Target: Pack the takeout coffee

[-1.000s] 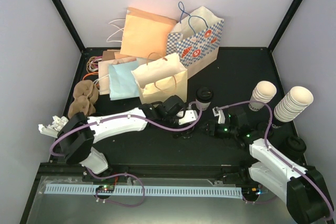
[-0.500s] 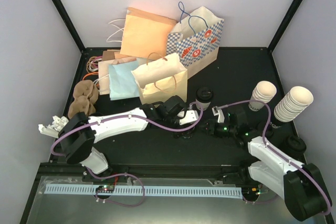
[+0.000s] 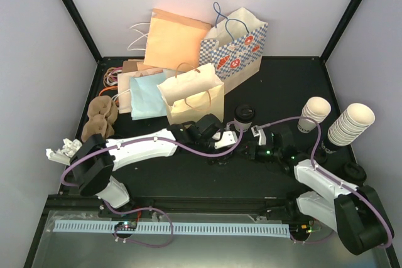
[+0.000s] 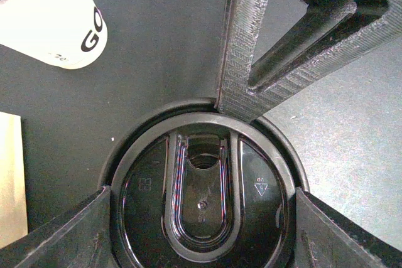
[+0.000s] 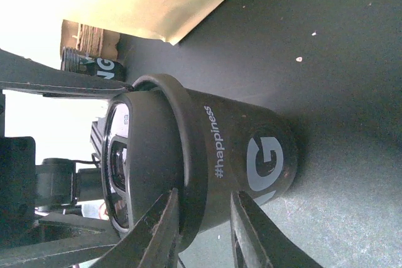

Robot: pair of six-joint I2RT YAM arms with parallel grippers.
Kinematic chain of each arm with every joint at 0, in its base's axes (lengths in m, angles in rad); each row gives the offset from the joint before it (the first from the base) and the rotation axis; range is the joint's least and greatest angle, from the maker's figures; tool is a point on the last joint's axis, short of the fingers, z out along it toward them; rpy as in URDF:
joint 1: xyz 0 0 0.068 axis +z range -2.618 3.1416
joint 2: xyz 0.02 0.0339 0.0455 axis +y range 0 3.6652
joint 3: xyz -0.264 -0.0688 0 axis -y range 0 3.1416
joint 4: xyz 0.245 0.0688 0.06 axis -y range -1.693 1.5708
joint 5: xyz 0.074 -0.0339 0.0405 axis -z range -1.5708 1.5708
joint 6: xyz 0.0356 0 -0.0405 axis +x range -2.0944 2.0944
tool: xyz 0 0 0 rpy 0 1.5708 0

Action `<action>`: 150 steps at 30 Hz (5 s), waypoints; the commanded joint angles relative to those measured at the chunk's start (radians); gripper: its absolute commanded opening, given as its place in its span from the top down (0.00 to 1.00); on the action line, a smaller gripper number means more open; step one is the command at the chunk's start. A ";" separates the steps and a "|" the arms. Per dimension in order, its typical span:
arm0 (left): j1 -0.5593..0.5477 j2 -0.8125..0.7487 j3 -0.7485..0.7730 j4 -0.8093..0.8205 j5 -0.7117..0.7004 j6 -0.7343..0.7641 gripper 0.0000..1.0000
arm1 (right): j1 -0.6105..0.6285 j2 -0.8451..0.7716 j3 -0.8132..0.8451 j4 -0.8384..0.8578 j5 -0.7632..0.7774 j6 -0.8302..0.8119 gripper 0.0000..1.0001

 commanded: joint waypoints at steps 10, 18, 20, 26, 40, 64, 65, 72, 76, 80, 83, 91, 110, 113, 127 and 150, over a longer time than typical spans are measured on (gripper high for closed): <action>-0.011 0.030 0.045 0.008 -0.032 -0.054 0.67 | 0.000 -0.151 0.112 -0.333 0.204 -0.128 0.59; -0.007 0.084 0.194 -0.007 -0.111 -0.151 0.66 | -0.008 -0.294 0.257 -0.547 0.506 -0.175 0.52; -0.007 0.125 0.259 -0.027 -0.127 -0.169 0.65 | -0.010 -0.316 0.272 -0.569 0.589 -0.158 0.51; -0.007 0.230 0.390 -0.075 -0.151 -0.214 0.63 | -0.008 -0.323 0.337 -0.631 0.729 -0.162 0.50; -0.008 0.352 0.516 -0.202 -0.093 -0.233 0.61 | -0.008 -0.400 0.351 -0.644 0.812 -0.157 0.45; -0.012 0.038 0.540 -0.318 -0.183 -0.268 0.01 | -0.009 -0.177 0.555 -0.723 0.735 -0.255 0.00; -0.012 -0.004 0.539 -0.321 -0.208 -0.265 0.01 | -0.010 -0.135 0.593 -0.755 0.737 -0.254 0.00; 0.053 -0.252 0.527 -0.339 -0.340 -0.259 0.01 | -0.005 0.115 0.800 -0.866 0.721 -0.255 0.00; 0.191 -0.327 0.540 -0.399 -0.326 -0.255 0.01 | 0.019 0.248 0.895 -0.885 0.723 -0.277 0.00; 0.341 -0.355 0.529 -0.432 -0.300 -0.257 0.01 | 0.058 0.355 0.974 -0.911 0.772 -0.303 0.01; 0.485 -0.368 0.503 -0.420 -0.226 -0.258 0.01 | 0.071 0.429 1.027 -0.927 0.777 -0.324 0.02; 0.656 -0.370 0.417 -0.340 -0.098 -0.305 0.01 | 0.091 0.563 1.120 -0.966 0.834 -0.346 0.06; 0.659 -0.388 0.304 -0.238 -0.062 -0.306 0.01 | 0.127 0.686 1.168 -0.995 0.913 -0.350 0.11; 0.659 -0.388 0.299 -0.233 -0.058 -0.307 0.01 | 0.129 0.694 1.173 -1.002 0.925 -0.348 0.12; 0.659 -0.398 0.279 -0.219 -0.064 -0.303 0.01 | 0.130 0.704 1.173 -1.002 0.902 -0.356 0.18; 0.659 -0.391 0.262 -0.202 -0.061 -0.295 0.01 | 0.130 0.654 1.202 -1.014 0.886 -0.372 0.25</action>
